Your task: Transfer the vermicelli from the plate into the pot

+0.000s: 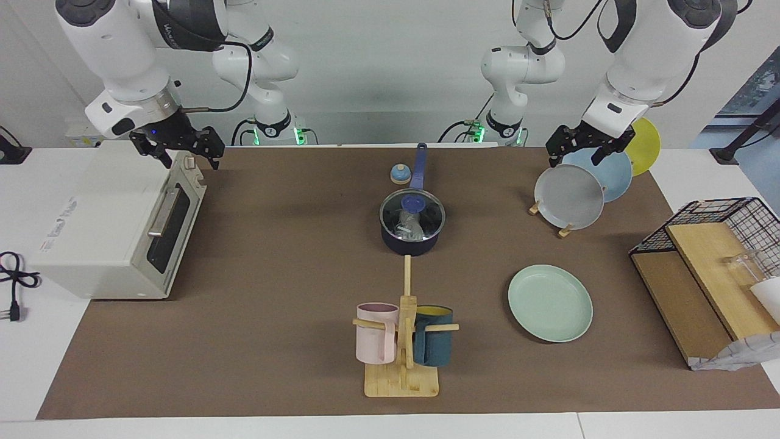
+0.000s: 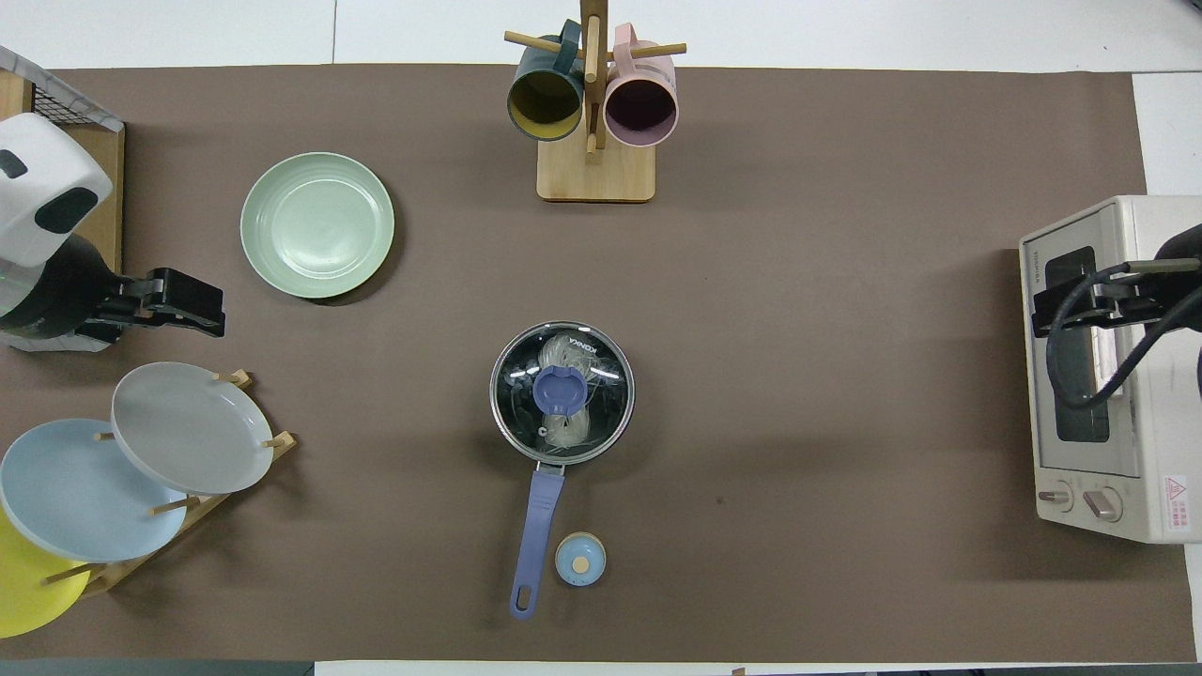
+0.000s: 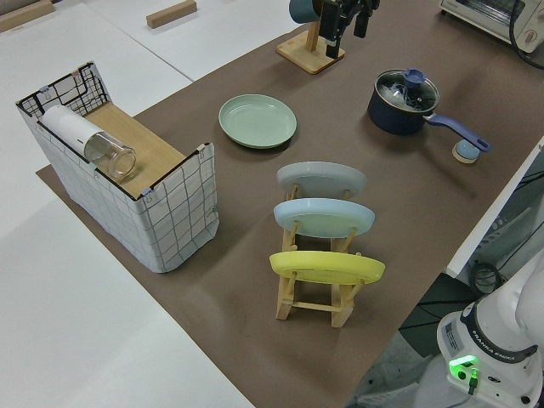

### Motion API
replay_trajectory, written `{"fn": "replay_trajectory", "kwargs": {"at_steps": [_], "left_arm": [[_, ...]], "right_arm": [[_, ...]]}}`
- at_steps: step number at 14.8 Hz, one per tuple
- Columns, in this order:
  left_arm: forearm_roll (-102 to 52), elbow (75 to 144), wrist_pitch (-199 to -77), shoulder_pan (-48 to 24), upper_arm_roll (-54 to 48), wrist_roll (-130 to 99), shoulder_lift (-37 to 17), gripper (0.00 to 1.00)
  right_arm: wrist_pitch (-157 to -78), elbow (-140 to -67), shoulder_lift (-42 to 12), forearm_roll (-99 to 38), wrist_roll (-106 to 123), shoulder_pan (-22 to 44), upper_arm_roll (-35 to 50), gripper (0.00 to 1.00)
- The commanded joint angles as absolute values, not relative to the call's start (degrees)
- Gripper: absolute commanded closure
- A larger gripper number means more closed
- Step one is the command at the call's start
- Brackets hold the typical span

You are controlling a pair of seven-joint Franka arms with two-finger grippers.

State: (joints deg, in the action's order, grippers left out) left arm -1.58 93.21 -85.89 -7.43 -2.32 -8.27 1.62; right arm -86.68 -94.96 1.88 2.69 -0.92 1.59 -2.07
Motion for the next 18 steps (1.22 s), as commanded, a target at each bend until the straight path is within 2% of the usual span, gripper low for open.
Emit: {"fn": "replay_trajectory", "kwargs": {"at_steps": [1, 18], "left_arm": [[-2.11, 93.08, -85.25, -7.82, -1.76, -8.79, 2.11, 0.0], [-2.11, 93.08, -85.25, -7.82, -1.76, -8.79, 2.2, 0.0]], "right_arm": [[-87.1, -94.31, 1.58, 2.55, 0.44, -1.31, 0.7, 0.0], [-86.4, -93.43, 1.05, 2.37, 0.53, -2.9, 1.58, 0.0]]}}
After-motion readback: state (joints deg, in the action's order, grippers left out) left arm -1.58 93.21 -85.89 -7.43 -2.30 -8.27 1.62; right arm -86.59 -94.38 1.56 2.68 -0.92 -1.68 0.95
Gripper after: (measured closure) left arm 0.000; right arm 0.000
